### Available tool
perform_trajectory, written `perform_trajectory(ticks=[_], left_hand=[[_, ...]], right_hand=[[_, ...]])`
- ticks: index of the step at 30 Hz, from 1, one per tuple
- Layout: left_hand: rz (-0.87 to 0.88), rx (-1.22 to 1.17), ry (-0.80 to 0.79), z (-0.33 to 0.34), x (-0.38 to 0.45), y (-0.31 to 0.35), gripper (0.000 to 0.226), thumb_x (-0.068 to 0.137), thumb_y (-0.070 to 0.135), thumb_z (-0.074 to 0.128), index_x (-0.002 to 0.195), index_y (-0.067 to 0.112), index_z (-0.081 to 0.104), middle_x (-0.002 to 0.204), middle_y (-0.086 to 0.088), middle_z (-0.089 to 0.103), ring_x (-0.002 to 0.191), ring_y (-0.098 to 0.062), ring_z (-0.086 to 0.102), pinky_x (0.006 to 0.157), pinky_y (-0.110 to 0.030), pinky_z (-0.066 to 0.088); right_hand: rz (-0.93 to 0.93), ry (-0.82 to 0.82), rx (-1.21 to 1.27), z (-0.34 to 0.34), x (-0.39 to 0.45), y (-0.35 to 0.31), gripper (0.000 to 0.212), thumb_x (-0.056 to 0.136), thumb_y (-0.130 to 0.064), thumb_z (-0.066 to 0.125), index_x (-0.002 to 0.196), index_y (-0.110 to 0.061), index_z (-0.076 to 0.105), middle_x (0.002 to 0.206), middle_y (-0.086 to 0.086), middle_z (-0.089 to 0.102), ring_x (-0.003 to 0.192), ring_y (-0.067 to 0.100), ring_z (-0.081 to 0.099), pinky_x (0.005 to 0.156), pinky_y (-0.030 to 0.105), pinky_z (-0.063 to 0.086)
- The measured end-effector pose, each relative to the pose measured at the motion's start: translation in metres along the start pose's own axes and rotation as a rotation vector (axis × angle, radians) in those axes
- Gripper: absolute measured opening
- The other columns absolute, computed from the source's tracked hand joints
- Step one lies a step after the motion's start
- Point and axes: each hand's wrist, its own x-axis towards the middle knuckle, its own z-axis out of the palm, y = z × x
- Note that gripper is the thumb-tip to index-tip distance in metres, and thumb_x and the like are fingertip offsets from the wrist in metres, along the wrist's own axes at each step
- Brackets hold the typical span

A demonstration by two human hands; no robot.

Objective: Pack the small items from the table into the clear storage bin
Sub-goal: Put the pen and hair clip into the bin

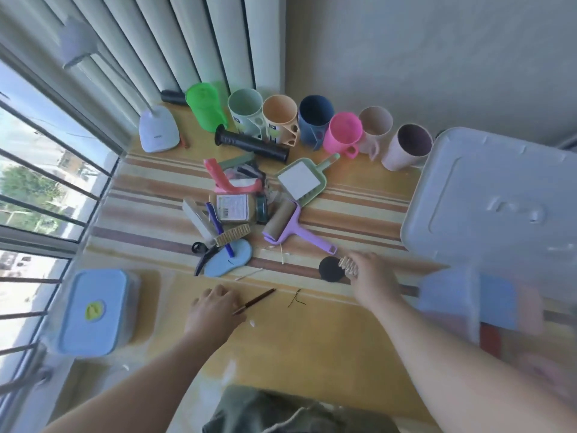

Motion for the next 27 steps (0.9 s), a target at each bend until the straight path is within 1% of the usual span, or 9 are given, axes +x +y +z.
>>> perform_trajectory(ticks=[3,6,8,10,13,17,20,25,27], left_hand=[[-0.012,-0.012,-0.025,-0.011,0.001,0.005,0.022,0.097,0.057,0.052,0.106,0.040,0.063,0.113,0.010,0.062,0.109,-0.018,0.056,0.085,-0.034,0.038],[0.028,-0.066,0.051,-0.032,-0.001,0.021,0.020,0.096,0.055,0.054,0.103,0.039,0.065,0.106,0.015,0.065,0.104,-0.015,0.059,0.086,-0.035,0.044],[0.084,-0.178,0.141,-0.053,-0.002,0.043,0.015,0.093,0.051,0.058,0.097,0.038,0.066,0.097,0.017,0.067,0.099,-0.014,0.062,0.082,-0.036,0.047],[0.155,-0.305,0.210,-0.077,-0.006,0.072,0.010,0.091,0.047,0.063,0.092,0.037,0.067,0.089,0.019,0.066,0.091,-0.010,0.062,0.076,-0.035,0.050],[0.272,-0.435,0.288,-0.111,-0.017,0.126,0.010,0.086,0.046,0.071,0.087,0.037,0.067,0.080,0.021,0.068,0.081,-0.001,0.063,0.067,-0.026,0.051],[0.462,-0.582,0.398,-0.139,-0.047,0.212,0.012,0.083,0.039,0.079,0.092,0.039,0.072,0.075,0.024,0.068,0.083,0.006,0.063,0.067,-0.011,0.042],[0.601,-0.610,0.442,-0.143,-0.080,0.279,0.012,0.081,0.035,0.081,0.090,0.039,0.074,0.075,0.028,0.067,0.086,0.004,0.062,0.069,-0.005,0.037],[0.834,-0.508,0.422,-0.123,-0.129,0.390,0.009,0.084,0.036,0.080,0.093,0.034,0.078,0.075,0.021,0.068,0.074,-0.003,0.061,0.070,-0.023,0.049],[0.866,-0.486,0.423,-0.108,-0.142,0.429,0.011,0.082,0.030,0.083,0.092,0.029,0.080,0.075,0.015,0.071,0.074,-0.011,0.065,0.072,-0.029,0.053]], right_hand=[[0.035,0.059,0.118,-0.007,-0.008,0.000,0.045,0.092,-0.017,0.070,0.135,-0.030,0.064,0.124,-0.001,0.065,0.115,0.028,0.062,0.086,0.040,0.053],[0.017,0.103,0.335,-0.027,-0.021,-0.010,0.038,0.091,-0.032,0.077,0.127,-0.037,0.066,0.111,-0.012,0.067,0.101,0.018,0.066,0.082,0.037,0.056],[-0.004,0.141,0.537,-0.051,-0.036,-0.018,0.039,0.085,-0.043,0.081,0.120,-0.050,0.065,0.102,-0.020,0.071,0.091,0.003,0.068,0.078,0.027,0.058],[-0.038,0.182,0.675,-0.080,-0.057,-0.021,0.044,0.079,-0.046,0.082,0.115,-0.060,0.060,0.102,-0.027,0.073,0.090,-0.003,0.070,0.073,0.015,0.056],[-0.115,0.287,0.801,-0.126,-0.095,-0.002,0.047,0.078,-0.042,0.083,0.117,-0.058,0.064,0.108,-0.031,0.075,0.092,-0.002,0.074,0.071,0.012,0.056],[-0.150,0.443,0.808,-0.179,-0.151,0.068,0.039,0.077,-0.045,0.084,0.112,-0.055,0.069,0.107,-0.024,0.078,0.092,0.005,0.076,0.080,0.010,0.053],[-0.032,0.518,0.786,-0.194,-0.187,0.149,0.038,0.078,-0.047,0.086,0.114,-0.049,0.072,0.108,-0.024,0.078,0.093,0.003,0.075,0.083,0.014,0.056],[0.261,0.501,0.896,-0.171,-0.227,0.291,0.037,0.075,-0.041,0.086,0.111,-0.044,0.076,0.101,-0.015,0.081,0.089,0.006,0.077,0.083,0.039,0.063],[0.345,0.479,0.869,-0.158,-0.230,0.332,0.036,0.073,-0.049,0.086,0.106,-0.041,0.075,0.098,-0.021,0.079,0.086,0.001,0.076,0.083,0.035,0.063]])
